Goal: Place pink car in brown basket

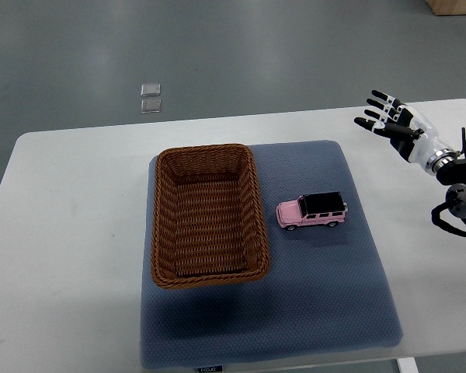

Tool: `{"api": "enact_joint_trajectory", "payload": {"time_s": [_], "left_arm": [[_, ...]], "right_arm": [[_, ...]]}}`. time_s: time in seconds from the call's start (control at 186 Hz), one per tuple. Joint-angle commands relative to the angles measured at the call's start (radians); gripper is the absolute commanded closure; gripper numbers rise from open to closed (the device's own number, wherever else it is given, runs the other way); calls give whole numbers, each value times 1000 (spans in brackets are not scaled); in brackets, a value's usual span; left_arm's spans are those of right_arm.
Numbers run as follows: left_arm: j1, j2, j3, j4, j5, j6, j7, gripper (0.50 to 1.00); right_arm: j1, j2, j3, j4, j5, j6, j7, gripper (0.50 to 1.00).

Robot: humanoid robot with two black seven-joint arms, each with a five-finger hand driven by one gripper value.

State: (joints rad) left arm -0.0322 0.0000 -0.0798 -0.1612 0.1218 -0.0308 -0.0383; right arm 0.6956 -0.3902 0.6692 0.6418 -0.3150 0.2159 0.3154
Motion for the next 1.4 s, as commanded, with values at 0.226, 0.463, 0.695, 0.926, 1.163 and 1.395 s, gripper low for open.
{"api": "enact_joint_trajectory", "payload": {"time_s": [0.226,0.463,0.695,0.926,1.163,1.395], "left_arm": [[0,0,2,-1,1,0,0,500],[0,0,2,-1,1,0,0,500],[0,0,3,-1,1,0,0,500],[0,0,3,-1,-1,0,0,500],[0,0,2,-1,1,0,0,500],[0,0,2,-1,1,0,0,500]], "right_arm": [[38,-68,-13,70,-131,132,4,587],[96,-141,-72,142,-345,166,33,589],[189,-206,-204,243,-547,169,64,589],[278,-266,-324,369,-799,160,68,589],[302,-277,-441,458,-915,157,67,589],[311,-226,-519,458,-971,112,57,591]]}}
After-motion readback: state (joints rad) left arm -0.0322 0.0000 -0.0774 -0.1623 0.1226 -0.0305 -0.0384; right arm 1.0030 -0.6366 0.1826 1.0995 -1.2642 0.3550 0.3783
